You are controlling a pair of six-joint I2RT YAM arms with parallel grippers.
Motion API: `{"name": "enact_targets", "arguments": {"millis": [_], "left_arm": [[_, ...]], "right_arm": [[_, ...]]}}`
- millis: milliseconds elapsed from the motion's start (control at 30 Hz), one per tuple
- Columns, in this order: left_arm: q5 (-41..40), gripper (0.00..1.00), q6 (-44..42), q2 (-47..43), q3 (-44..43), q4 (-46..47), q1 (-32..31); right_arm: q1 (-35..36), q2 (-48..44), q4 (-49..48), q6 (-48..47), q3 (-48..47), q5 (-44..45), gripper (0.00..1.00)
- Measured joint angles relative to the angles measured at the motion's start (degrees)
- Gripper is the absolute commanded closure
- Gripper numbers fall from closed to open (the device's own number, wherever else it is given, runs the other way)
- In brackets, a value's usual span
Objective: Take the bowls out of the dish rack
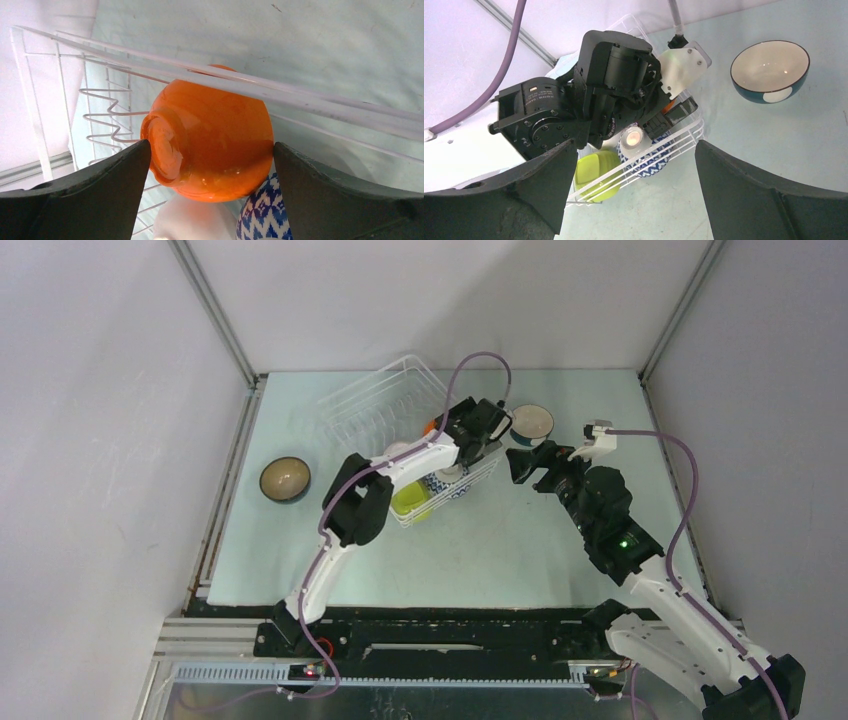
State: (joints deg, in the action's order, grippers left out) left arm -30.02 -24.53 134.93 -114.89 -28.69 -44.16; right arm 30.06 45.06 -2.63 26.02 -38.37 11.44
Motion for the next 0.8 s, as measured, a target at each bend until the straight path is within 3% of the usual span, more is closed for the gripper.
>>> {"name": "enact_targets", "arguments": {"millis": [200,800], "left_arm": [[-2.12,0.01,-1.66,0.52,0.0,2.38,-0.48],[-8.55,0.24,-3.39,0.48,3.48,9.46,-0.57]], "right_arm": [[-0.09,0.0,0.0,0.0,0.0,0.0,0.05],[-0.44,0.0,0.0,0.0,-0.02,-0.04,0.05]]}}
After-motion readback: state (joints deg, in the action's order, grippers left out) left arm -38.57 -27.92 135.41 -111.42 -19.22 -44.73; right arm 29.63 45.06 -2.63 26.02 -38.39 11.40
